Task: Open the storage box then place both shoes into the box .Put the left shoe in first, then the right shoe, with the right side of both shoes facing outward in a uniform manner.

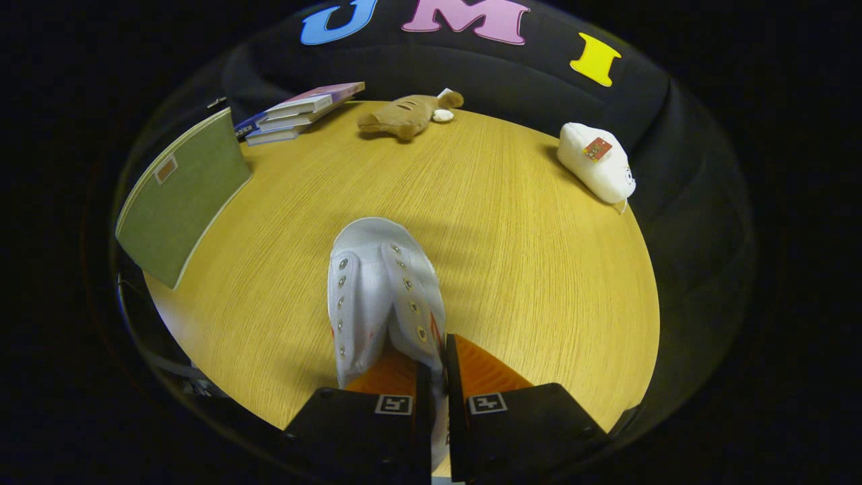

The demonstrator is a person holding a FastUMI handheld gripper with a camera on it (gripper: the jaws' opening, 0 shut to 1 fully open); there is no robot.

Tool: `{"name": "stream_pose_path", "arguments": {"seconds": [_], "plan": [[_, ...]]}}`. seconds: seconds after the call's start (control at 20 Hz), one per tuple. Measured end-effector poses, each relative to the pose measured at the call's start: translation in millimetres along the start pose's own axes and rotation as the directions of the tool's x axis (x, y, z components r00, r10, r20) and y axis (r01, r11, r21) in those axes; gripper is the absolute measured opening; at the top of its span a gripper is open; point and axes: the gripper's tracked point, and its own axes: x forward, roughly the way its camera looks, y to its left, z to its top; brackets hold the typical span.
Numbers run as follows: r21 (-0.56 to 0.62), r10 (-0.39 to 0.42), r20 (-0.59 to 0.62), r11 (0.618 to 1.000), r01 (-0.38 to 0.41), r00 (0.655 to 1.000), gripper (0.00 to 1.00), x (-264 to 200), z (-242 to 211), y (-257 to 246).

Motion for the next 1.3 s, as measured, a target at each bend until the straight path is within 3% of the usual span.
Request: {"name": "stream_pose_path", "arguments": {"seconds": [0.1, 0.35, 0.5, 1.0, 1.3], "plan": [[0.050, 0.012, -0.012, 0.999, -0.012, 1.000, 0.06, -2, -3, 0], [0.245, 0.133, 0.074, 0.958, -0.147, 0.988, 0.05, -21, 32, 27], [0.318, 0.159, 0.125, 0.929, -0.191, 0.979, 0.05, -41, 60, 43], [0.316, 0.284, 0.206, 0.886, -0.339, 0.936, 0.05, -126, 187, 150], [0.336, 0.371, 0.134, 0.856, -0.394, 0.919, 0.05, -151, 243, 250]]}}
